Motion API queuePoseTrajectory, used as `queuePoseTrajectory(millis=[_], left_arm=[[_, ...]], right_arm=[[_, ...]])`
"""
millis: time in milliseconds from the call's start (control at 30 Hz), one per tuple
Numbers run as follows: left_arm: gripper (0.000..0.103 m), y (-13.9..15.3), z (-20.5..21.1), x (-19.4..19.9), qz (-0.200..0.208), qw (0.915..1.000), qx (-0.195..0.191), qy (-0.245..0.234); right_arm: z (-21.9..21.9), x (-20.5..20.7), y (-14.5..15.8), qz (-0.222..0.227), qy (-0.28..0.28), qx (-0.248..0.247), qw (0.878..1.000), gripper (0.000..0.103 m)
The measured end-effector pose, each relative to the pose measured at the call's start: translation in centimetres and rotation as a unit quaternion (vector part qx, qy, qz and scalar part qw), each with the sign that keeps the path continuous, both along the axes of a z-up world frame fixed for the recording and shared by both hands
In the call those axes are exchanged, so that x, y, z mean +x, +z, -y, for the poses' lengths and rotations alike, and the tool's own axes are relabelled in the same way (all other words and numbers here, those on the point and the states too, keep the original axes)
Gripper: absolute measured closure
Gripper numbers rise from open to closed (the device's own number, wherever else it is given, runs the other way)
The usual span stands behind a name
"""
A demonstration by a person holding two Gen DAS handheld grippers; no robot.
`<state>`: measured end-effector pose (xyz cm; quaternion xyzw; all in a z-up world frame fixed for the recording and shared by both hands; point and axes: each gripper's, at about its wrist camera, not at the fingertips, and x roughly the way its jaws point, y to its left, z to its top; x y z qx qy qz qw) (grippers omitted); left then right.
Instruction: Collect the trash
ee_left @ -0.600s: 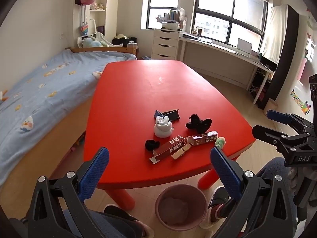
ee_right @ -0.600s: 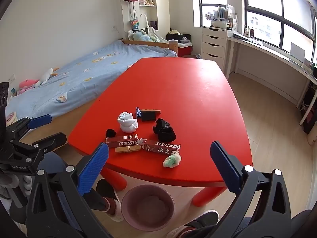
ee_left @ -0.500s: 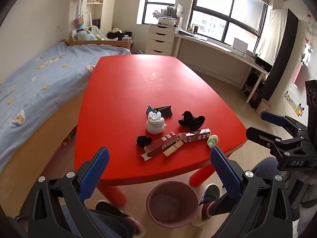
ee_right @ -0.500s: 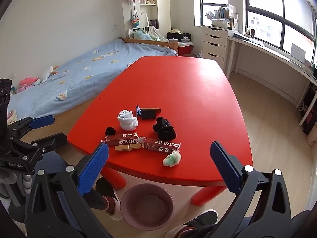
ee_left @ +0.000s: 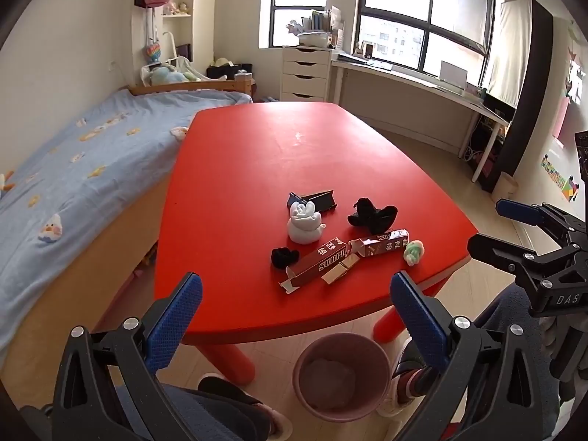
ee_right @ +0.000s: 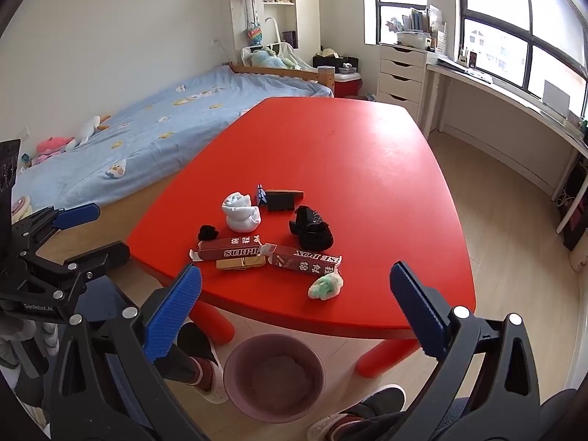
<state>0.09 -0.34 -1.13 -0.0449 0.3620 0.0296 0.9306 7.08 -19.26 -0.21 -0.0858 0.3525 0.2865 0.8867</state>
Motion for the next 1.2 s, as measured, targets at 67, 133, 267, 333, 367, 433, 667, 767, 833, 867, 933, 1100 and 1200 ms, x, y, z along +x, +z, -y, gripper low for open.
queuePoseTrajectory(millis=[67, 133, 267, 333, 367, 433, 667, 767, 833, 867, 933, 1100, 1200], left_arm=[[0.005, -0.15, 0.0, 0.07, -0.003, 1.0, 0.002, 0.0], [0.005, -0.22, -0.16, 0.16, -0.005, 1.0, 0.001, 0.001], [0.005, -0.2, -0.24, 0.1, -0.009, 1.0, -0.001, 0.002], [0.005, -0.19, -0.29, 0.08, -0.009, 1.0, 0.001, 0.002], [0.005, -0.15, -0.14, 0.1, -0.01, 0.9999, 0.002, 0.002], [0.005, -0.13, -0.16, 0.08, -0.01, 0.9999, 0.002, 0.002], [0.005, -0.12, -0.18, 0.05, -0.011, 0.9999, 0.002, 0.002], [0.005, -0.19, -0.06, 0.12, -0.01, 0.9999, 0.001, 0.002], [0.005, -0.23, -0.09, 0.12, -0.01, 0.9999, 0.001, 0.001], [0.005, -0.23, -0.07, 0.11, -0.01, 0.9999, 0.001, 0.001], [0.005, -0.24, -0.01, 0.12, -0.01, 1.0, 0.001, 0.001], [0.005, -0.17, -0.07, 0.1, -0.01, 1.0, 0.001, 0.001], [0.005, -0.16, -0.03, 0.08, -0.01, 0.9999, 0.0, 0.001]], right_arm=[[0.0, 0.1, -0.1, -0.003, 0.001, -0.001, 1.0, 0.003], [-0.03, 0.16, -0.21, -0.006, 0.001, -0.004, 1.0, 0.003], [0.18, 0.19, -0.37, -0.009, -0.001, -0.004, 1.0, 0.003], [0.27, 0.22, -0.5, -0.011, -0.003, -0.002, 1.0, 0.003], [0.29, 0.26, -0.57, -0.011, -0.003, -0.002, 1.0, 0.003], [0.35, 0.24, -0.6, -0.01, -0.005, -0.004, 1.0, 0.003], [0.47, 0.28, -0.46, -0.01, -0.006, -0.008, 1.0, 0.003], [0.56, 0.29, -0.44, -0.009, -0.006, -0.008, 1.0, 0.003], [0.54, 0.31, -0.4, -0.01, -0.006, -0.007, 1.0, 0.003], [0.5, 0.32, -0.36, -0.01, -0.006, -0.007, 1.0, 0.003], [0.49, 0.3, -0.35, -0.01, -0.007, -0.009, 1.0, 0.003], [0.44, 0.27, -0.5, -0.01, -0.007, -0.012, 1.0, 0.003], [0.41, 0.27, -0.51, -0.011, -0.006, -0.012, 1.0, 0.003]])
